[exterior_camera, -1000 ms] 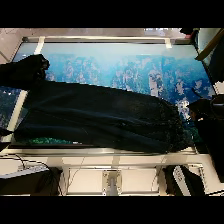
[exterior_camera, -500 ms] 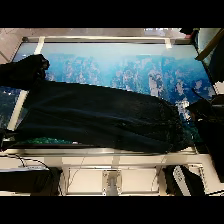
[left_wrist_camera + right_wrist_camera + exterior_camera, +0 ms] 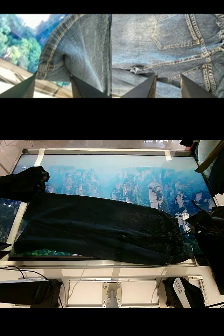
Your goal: Fold the clothes and pants, and hang the long-sleeved shirts on hangers.
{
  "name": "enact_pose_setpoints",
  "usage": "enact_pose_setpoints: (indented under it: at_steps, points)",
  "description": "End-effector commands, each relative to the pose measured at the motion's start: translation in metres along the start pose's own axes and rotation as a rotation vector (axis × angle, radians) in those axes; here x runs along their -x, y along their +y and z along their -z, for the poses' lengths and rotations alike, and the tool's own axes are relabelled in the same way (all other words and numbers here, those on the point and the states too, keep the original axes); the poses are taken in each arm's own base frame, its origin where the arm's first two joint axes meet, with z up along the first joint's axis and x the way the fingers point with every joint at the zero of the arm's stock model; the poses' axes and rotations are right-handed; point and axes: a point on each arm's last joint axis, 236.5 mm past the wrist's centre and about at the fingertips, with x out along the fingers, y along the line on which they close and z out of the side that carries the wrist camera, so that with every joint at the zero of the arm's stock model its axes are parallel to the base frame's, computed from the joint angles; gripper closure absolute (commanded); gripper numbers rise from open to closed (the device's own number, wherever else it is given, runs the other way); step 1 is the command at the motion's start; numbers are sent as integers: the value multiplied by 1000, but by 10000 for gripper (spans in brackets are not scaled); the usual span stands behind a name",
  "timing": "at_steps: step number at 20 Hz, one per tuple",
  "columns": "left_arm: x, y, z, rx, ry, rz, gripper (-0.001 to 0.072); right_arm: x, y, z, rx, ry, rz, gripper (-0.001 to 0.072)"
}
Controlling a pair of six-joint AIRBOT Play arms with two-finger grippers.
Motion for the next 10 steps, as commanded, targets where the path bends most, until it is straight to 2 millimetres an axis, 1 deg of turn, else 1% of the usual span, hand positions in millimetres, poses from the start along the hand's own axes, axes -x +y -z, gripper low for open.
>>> enact_pose_setpoints:
  at_steps: [1, 5, 8, 10]
  points:
    - [-10, 6, -7, -21, -5, 1, 236, 0, 3, 0, -15, -1, -13, 364]
    - [-13, 8, -9, -36, -6, -1, 236, 0, 5, -2, -24, -10, -21, 364]
    - [-23, 2, -8, -47, 25, 13, 236, 0, 5, -7, -34, -31, -20, 364]
    - [-32, -8, -3, -65, 68, 32, 237, 0, 5, -8, -33, -33, -19, 364]
